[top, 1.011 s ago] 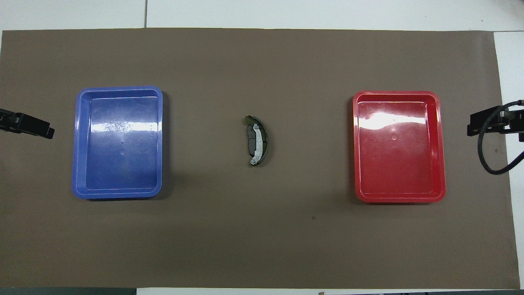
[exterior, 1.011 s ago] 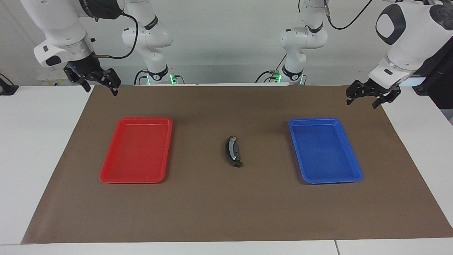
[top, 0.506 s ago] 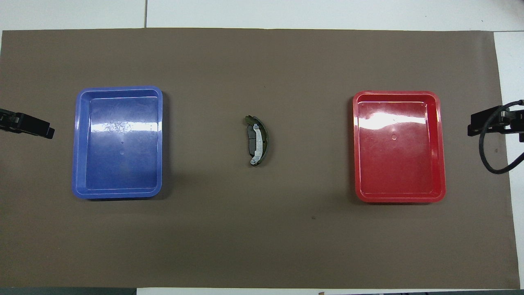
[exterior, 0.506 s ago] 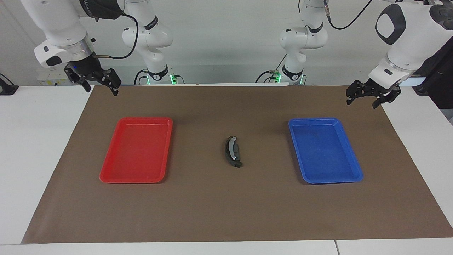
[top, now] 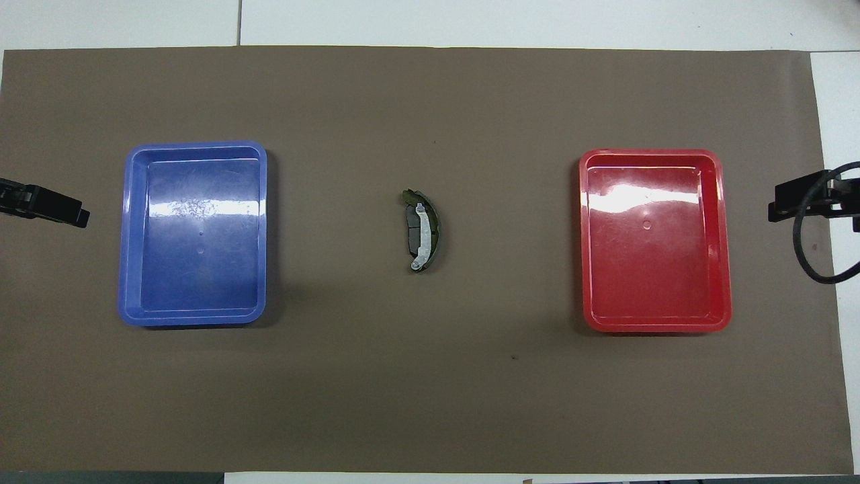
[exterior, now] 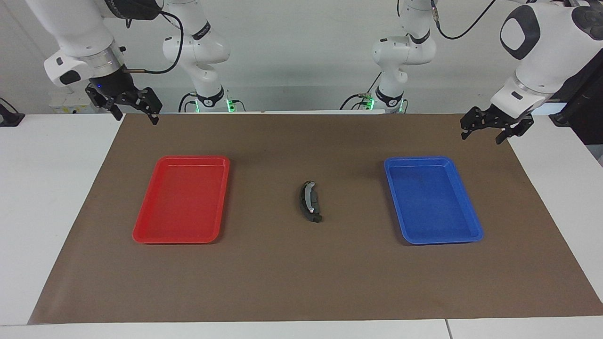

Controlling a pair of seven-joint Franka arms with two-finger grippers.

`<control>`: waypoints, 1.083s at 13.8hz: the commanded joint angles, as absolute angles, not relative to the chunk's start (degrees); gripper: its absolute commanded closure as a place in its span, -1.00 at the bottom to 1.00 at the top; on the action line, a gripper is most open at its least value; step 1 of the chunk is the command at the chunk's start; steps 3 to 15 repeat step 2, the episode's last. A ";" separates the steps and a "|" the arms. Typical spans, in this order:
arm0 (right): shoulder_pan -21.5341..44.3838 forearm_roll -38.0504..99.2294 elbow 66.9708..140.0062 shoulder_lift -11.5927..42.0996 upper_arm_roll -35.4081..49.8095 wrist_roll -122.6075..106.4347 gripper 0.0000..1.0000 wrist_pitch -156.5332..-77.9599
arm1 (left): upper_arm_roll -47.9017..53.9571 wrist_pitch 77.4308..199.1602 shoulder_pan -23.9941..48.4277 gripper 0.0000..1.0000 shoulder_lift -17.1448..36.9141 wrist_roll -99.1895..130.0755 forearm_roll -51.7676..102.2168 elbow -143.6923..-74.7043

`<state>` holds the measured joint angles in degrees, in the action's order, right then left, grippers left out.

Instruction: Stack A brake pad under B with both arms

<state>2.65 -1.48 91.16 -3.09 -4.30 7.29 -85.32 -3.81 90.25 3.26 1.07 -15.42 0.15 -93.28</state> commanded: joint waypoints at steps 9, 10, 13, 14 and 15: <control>2.29 -2.90 89.38 -2.11 -3.52 6.50 -1.00 -84.29 | -3.78 90.88 2.90 -0.99 0.26 -14.94 0.88 -94.04; 2.29 -2.90 89.38 -2.11 -3.52 6.50 -1.00 -84.29 | -3.78 90.88 2.90 -0.99 0.26 -14.94 0.88 -94.04; 2.29 -2.90 89.38 -2.11 -3.52 6.50 -1.00 -84.29 | -3.78 90.88 2.90 -0.99 0.26 -14.94 0.88 -94.04; 2.29 -2.90 89.38 -2.11 -3.52 6.50 -1.00 -84.29 | -3.78 90.88 2.90 -0.99 0.26 -14.94 0.88 -94.04; 2.29 -2.90 89.38 -2.11 -3.52 6.50 -1.00 -84.29 | -3.78 90.88 2.90 -0.99 0.26 -14.94 0.88 -94.04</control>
